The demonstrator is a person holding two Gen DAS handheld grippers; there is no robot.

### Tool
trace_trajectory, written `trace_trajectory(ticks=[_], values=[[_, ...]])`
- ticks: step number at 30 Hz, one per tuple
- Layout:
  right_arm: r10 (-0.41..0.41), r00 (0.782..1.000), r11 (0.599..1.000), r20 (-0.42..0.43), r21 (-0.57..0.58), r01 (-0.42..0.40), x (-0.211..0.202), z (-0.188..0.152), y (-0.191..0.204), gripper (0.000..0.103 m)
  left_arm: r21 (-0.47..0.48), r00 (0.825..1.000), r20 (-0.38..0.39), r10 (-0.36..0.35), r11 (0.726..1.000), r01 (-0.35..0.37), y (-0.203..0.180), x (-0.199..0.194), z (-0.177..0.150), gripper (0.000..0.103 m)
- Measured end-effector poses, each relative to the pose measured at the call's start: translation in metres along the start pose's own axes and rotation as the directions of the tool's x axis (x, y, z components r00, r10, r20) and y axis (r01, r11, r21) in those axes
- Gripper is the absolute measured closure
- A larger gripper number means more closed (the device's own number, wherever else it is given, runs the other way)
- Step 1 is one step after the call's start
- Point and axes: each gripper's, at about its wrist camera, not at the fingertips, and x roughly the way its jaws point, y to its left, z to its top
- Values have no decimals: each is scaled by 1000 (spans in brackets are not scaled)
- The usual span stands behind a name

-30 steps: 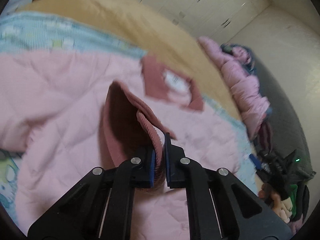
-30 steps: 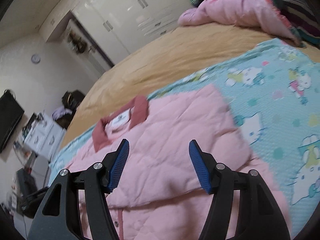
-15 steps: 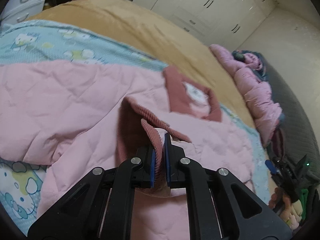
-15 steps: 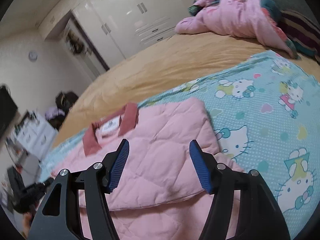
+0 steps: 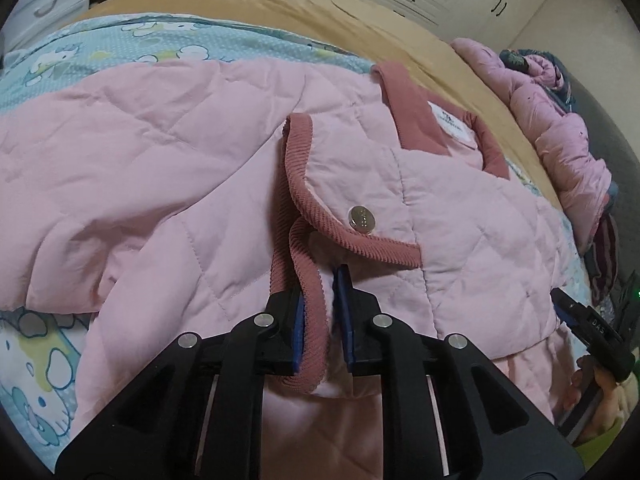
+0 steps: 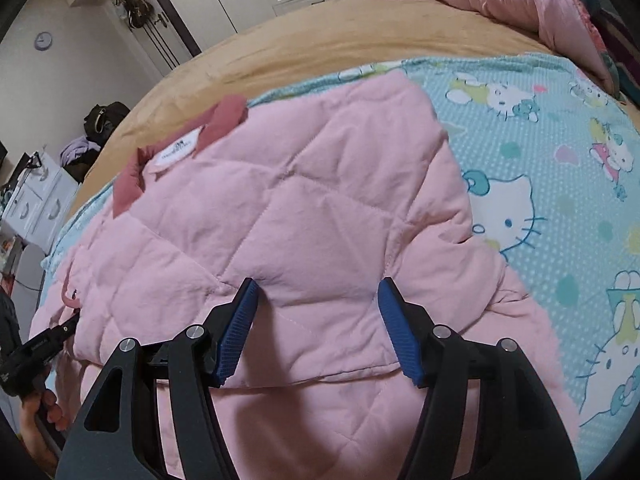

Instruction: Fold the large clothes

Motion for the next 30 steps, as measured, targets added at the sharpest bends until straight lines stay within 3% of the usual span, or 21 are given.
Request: trace_trajectory(ticks=[6, 11, 17, 19, 22, 27, 30], values=[[1, 1000, 1000, 10, -12, -1, 3, -3, 0, 42, -3, 1000, -4, -1, 1000, 1, 1, 2, -1, 94], [26, 999, 1000, 24, 2, -26, -12, 1, 7, 23, 19, 1000, -1, 22, 1000, -22, -10, -6, 2, 88], [-3, 997, 999, 76, -36, 6, -33, 5, 23, 12, 37, 999, 42, 21, 999, -23, -20, -30, 7, 51], [12, 995, 999, 104, -40, -8, -43, 6, 27, 5, 39, 998, 62, 14, 999, -16, -23, -40, 9, 28], [40, 989, 998, 146, -52, -33, -58, 8, 34, 4, 49, 997, 74, -5, 999, 2, -29, -50, 9, 11], [55, 982, 997, 182, -67, -43, -76, 10, 43, 4, 70, 997, 79, 18, 997, -24, -37, -58, 10, 9], [68, 977, 996, 204, -71, -55, -86, 12, 50, 4, 55, 998, 70, -2, 998, -2, -35, -61, 11, 9]])
